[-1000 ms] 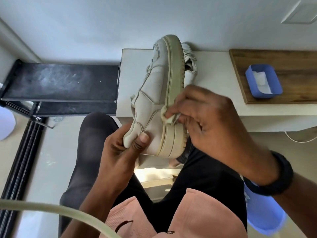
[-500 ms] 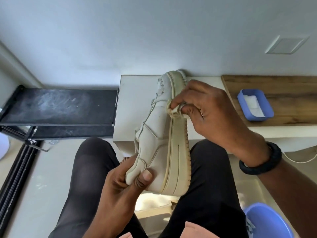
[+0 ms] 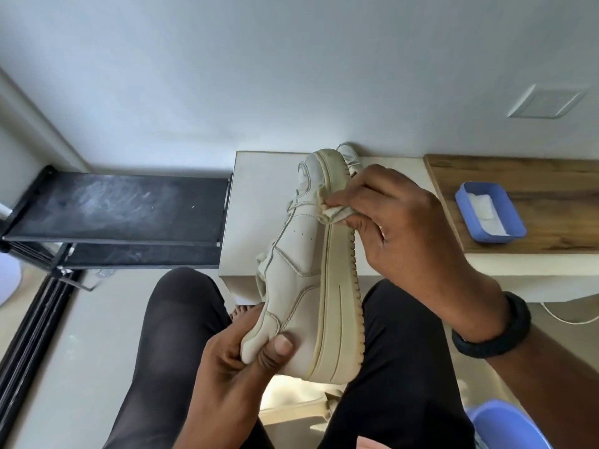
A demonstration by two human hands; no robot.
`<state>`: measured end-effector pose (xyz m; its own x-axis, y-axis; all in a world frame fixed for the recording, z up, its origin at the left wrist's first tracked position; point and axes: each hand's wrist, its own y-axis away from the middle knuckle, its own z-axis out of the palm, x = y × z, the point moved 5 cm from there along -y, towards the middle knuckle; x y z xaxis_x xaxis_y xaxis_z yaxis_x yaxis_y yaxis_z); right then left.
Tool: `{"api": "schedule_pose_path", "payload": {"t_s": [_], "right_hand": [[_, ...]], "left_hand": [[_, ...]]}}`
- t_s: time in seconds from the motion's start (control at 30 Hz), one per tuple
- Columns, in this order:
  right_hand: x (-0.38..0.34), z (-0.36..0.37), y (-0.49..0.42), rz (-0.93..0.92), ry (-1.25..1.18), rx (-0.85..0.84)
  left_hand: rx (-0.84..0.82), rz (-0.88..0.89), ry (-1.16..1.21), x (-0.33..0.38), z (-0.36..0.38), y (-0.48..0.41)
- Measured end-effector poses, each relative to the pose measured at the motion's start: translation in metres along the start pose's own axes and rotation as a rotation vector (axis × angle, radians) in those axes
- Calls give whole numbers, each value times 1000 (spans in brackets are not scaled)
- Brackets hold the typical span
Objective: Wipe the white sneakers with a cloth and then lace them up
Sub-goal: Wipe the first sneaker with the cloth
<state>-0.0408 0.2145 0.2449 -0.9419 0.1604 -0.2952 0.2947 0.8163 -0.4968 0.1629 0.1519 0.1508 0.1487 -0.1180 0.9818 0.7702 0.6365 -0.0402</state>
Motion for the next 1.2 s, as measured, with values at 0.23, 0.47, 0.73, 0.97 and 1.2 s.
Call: {"api": "schedule_pose_path", "payload": {"t_s": [0.23, 0.47, 0.73, 0.97, 1.2], "right_hand": [[-21, 12, 18, 22, -134, -255], [-51, 1, 52, -108, -152, -402], [-55, -4, 49, -72, -120, -156], [-13, 4, 38, 134, -303, -188], [2, 10, 36, 264, -347, -337]], "left_hand": [[40, -64, 26, -3, 5, -2], [126, -112, 65, 1, 6, -9], [12, -216, 189, 25, 13, -25], [-172, -58, -257, 19, 6, -30], [-137, 303, -529, 12, 22, -31]]}}
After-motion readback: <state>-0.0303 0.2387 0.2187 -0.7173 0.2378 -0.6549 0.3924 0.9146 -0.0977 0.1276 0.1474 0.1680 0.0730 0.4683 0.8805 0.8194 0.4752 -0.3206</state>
